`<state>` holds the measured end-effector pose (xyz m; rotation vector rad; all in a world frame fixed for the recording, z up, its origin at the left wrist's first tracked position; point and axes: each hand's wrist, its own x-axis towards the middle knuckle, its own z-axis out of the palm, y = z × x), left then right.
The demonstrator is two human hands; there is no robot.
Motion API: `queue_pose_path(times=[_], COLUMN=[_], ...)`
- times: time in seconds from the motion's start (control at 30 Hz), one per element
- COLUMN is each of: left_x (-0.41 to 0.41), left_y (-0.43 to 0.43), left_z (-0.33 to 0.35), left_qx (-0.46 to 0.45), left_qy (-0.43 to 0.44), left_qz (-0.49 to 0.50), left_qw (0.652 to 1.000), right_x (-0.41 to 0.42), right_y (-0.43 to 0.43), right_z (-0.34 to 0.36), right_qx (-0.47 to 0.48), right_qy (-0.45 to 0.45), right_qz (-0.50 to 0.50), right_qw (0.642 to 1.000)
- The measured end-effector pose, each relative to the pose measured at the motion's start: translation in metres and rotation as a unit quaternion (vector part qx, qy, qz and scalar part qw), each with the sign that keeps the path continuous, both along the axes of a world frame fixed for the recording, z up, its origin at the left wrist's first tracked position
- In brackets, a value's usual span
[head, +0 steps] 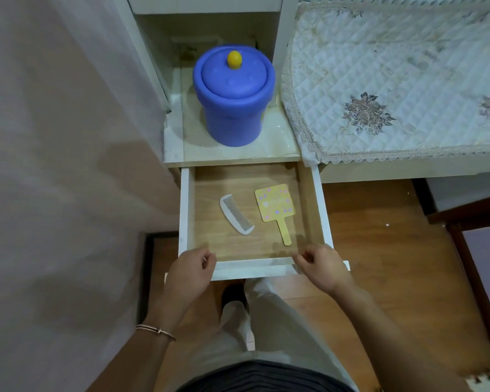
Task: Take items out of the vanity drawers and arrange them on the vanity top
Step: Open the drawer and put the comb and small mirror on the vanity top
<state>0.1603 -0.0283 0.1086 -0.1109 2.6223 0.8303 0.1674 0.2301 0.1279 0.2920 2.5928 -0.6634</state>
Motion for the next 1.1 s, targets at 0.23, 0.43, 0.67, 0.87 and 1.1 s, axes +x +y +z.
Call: queue_pose_path(times=[0.23,0.43,0.67,0.87,1.1], left_x=[-0.030,-0.076,-0.105,-0.110,-0.113], left_y=[0.023,0.058,0.097,0.092,0.084], left_z=[-0.002,-0.022,-0.064,-0.077,-0.067], left_qx=[-0.111,-0.071,-0.055,-0.048,-0.017], left_qy=[-0.047,-0.053,-0.116,-0.105,-0.124], left_qz=[-0.033,0.019,0.235,0.229,0.244], left_qw=[0.992,0.996,0.964,0.967,0.962], right_x=[-0.041,-0.076,-0.099,-0.100,-0.096], right_y=[-0.006,-0.013,-0.019,-0.025,-0.021], right_z=[-0.013,-0.039,-0.062,-0.068,-0.060], right_qx=[0.061,-0.028,-0.023,-0.013,-0.109], right_qy=[-0.097,-0.120,-0.136,-0.130,-0.131], right_qz=[0.038,-0.041,-0.134,-0.153,-0.238], right_qw=[0.993,0.992,0.981,0.980,0.956])
